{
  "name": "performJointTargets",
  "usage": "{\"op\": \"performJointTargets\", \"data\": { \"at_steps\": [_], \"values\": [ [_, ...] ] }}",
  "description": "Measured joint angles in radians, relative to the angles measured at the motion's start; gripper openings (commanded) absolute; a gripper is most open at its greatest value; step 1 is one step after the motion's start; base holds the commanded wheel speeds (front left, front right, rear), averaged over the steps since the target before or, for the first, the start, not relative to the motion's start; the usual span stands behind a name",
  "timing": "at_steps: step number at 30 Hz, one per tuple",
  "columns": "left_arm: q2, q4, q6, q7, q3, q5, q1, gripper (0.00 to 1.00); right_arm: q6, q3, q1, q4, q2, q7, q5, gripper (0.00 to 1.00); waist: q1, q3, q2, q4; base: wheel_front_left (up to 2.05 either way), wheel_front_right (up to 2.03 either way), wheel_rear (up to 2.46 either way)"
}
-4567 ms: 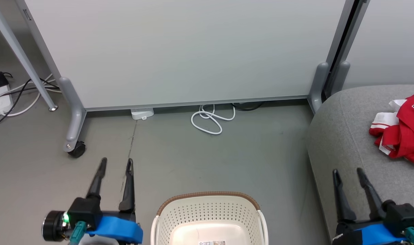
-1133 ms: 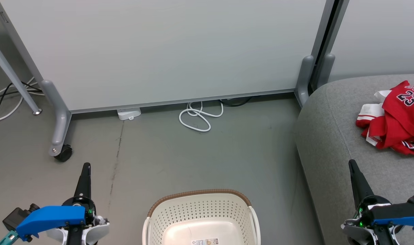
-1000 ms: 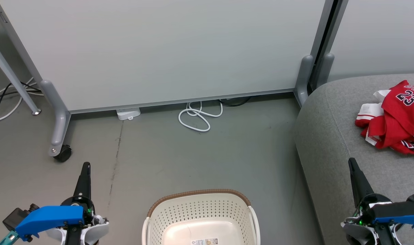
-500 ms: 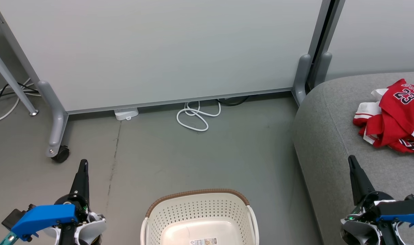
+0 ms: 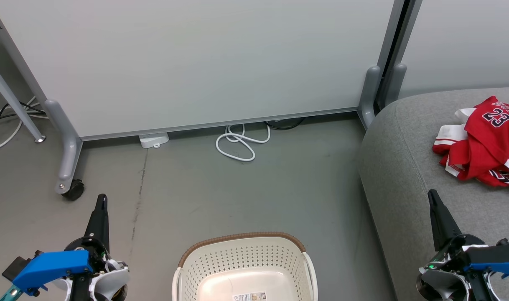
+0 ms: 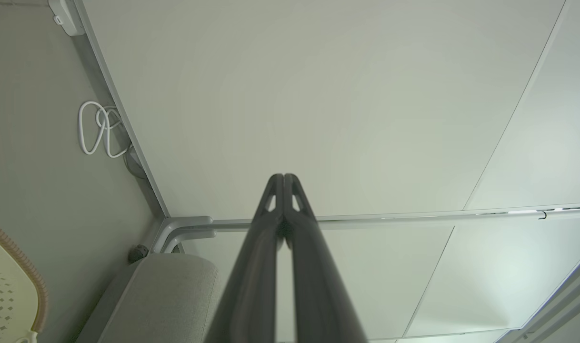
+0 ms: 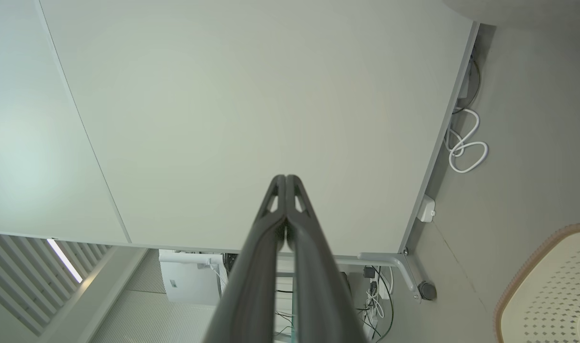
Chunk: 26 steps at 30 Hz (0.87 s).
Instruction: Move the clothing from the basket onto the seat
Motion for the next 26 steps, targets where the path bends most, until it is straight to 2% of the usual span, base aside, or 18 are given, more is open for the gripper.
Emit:
{"op": "performJointTargets", "data": {
  "at_steps": [26],
  "values": [
    [0.000, 0.000, 0.000, 0.000, 0.000, 0.000, 0.000, 0.00, 0.000, 0.000, 0.000, 0.000, 0.000, 0.000, 0.000, 0.00, 0.0000, 0.000, 0.0000, 0.000, 0.00, 0.00, 0.00]
  ]
}}
